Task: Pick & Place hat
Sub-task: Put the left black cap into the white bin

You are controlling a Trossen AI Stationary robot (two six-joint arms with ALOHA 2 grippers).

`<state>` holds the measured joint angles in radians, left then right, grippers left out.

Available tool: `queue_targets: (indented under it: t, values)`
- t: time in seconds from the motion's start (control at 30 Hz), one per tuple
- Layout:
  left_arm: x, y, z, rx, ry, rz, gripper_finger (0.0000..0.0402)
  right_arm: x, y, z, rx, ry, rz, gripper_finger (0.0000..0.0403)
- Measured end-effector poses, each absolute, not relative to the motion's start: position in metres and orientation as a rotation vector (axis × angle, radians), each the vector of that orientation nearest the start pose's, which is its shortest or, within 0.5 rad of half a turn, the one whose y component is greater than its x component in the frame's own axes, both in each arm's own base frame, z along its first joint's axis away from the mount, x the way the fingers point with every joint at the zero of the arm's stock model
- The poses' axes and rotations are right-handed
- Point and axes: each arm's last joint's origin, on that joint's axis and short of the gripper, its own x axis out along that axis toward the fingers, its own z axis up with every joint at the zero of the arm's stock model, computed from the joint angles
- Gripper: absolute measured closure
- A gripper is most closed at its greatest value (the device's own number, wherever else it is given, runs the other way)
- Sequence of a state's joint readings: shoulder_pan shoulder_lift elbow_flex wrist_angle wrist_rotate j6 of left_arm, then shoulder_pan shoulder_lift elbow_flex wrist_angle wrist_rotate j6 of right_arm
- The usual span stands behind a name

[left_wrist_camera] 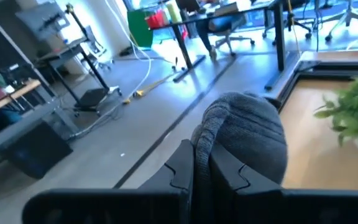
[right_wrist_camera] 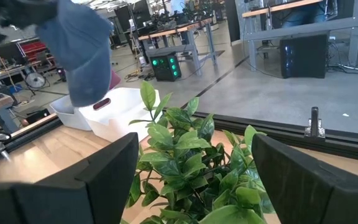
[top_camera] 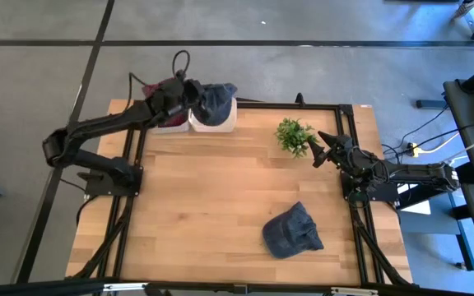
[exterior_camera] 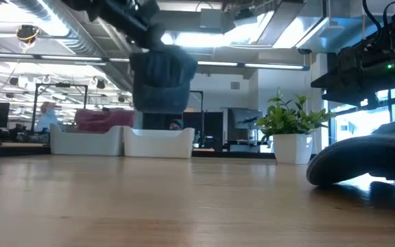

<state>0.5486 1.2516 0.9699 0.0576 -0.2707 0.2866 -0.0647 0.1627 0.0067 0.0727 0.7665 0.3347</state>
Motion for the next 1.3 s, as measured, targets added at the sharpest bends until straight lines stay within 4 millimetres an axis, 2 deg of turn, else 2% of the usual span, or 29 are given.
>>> queue_targets:
  t: [0.17,0.33,0.63,0.9,1.3]
  values:
    - [0.242,0.180,0.301,0.259,0.433,0.791,0.0386,0.098,-0.026,0.160,0.285,-0.059,-0.836,0.0089]
    - [0.250,0.202,0.282,0.273,0.437,0.766,0.0386,0.098,-0.026,0.160,0.284,-0.058,-0.836,0.0089]
    - [0.263,0.223,0.245,0.254,0.526,0.750,0.0380,0.098,-0.026,0.160,0.286,-0.059,-0.836,0.0089]
    - [0.265,0.227,0.239,0.294,0.558,0.808,0.0352,0.098,-0.026,0.160,0.286,-0.060,-0.836,0.0089]
    - [0.265,0.227,0.239,0.312,0.564,0.823,0.0348,0.098,-0.026,0.160,0.283,-0.058,-0.836,0.0089]
